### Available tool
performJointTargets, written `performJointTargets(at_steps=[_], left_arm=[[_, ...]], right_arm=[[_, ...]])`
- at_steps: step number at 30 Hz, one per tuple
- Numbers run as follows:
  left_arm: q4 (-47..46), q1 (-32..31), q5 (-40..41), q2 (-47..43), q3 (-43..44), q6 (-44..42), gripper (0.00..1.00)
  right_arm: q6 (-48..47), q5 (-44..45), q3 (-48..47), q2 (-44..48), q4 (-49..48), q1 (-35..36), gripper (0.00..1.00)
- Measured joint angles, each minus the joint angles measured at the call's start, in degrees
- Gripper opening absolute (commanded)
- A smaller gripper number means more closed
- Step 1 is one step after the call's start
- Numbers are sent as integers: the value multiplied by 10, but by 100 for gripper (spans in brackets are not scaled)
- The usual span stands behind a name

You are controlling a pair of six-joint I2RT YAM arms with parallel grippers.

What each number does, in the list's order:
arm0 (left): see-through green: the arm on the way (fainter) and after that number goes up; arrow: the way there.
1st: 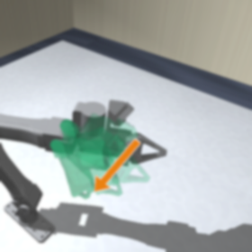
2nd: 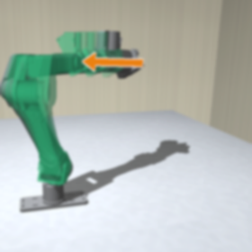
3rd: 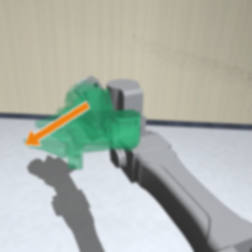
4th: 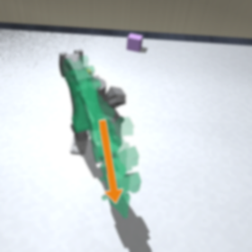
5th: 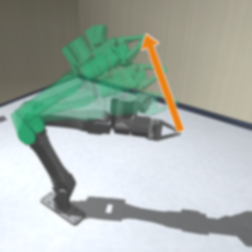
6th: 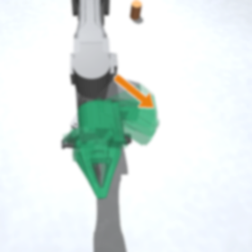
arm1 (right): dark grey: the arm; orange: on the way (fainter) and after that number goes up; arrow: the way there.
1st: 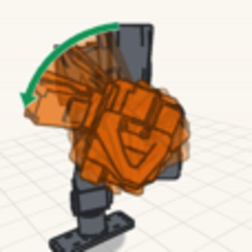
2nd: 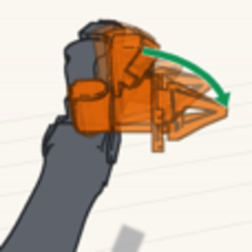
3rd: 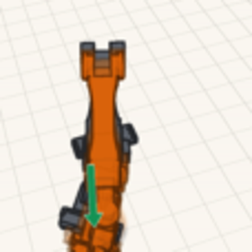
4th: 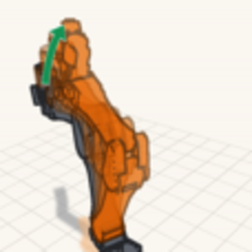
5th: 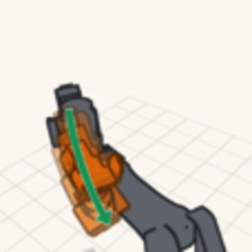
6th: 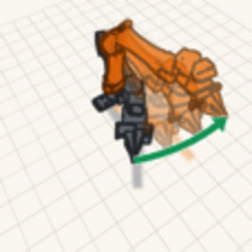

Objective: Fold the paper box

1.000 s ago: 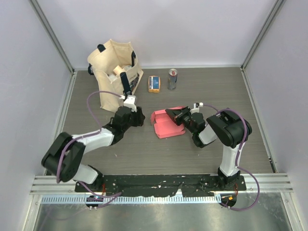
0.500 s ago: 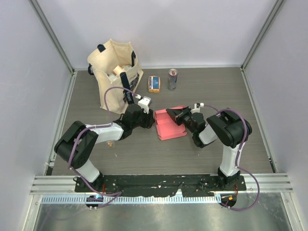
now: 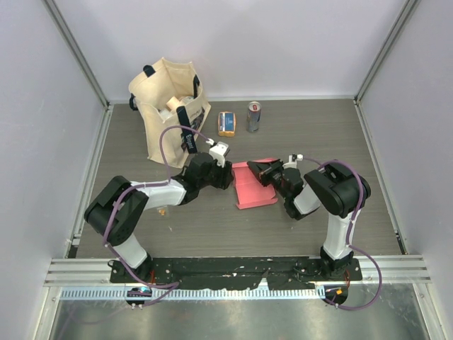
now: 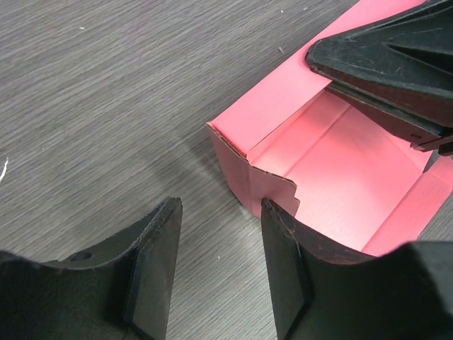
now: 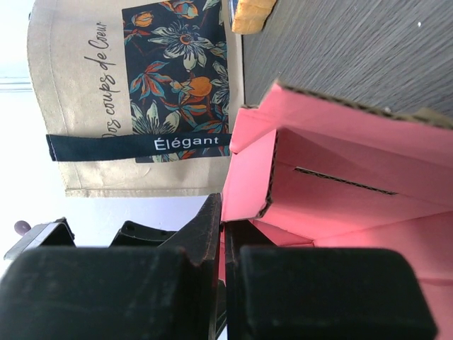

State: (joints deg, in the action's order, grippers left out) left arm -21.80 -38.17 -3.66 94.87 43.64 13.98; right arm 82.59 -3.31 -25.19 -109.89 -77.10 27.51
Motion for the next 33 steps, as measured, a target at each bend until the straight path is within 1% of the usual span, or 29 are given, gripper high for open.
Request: performJointTargets(at_steps=[4, 6, 12, 18, 23, 24, 26, 30, 33], left_arm=[[-2, -8, 6, 3, 4, -1, 51], [-2, -9, 6, 3, 4, 1, 55], [0, -9, 3, 3, 7, 10, 56], [25, -10, -8, 11, 29, 26, 47], [28, -19, -4, 37, 58, 37, 45], [28, -22, 0, 42, 62, 38, 43], [26, -32, 17, 47, 64, 39, 41], [27, -54, 63, 48, 65, 33, 32], [26, -66, 99, 48, 64, 29, 28]], right_arm=[[1, 1, 1, 0, -1, 0, 2], [1, 1, 1, 0, -1, 0, 2], [-2, 1, 2, 0, -1, 0, 2], [-2, 10, 12, 0, -10, 0, 2], [-1, 17, 15, 0, -13, 2, 2], [-1, 17, 15, 0, -13, 2, 2], [-1, 17, 15, 2, -13, 3, 2], [-1, 20, 19, 7, -12, 5, 2], [-1, 22, 22, 7, -14, 5, 2]])
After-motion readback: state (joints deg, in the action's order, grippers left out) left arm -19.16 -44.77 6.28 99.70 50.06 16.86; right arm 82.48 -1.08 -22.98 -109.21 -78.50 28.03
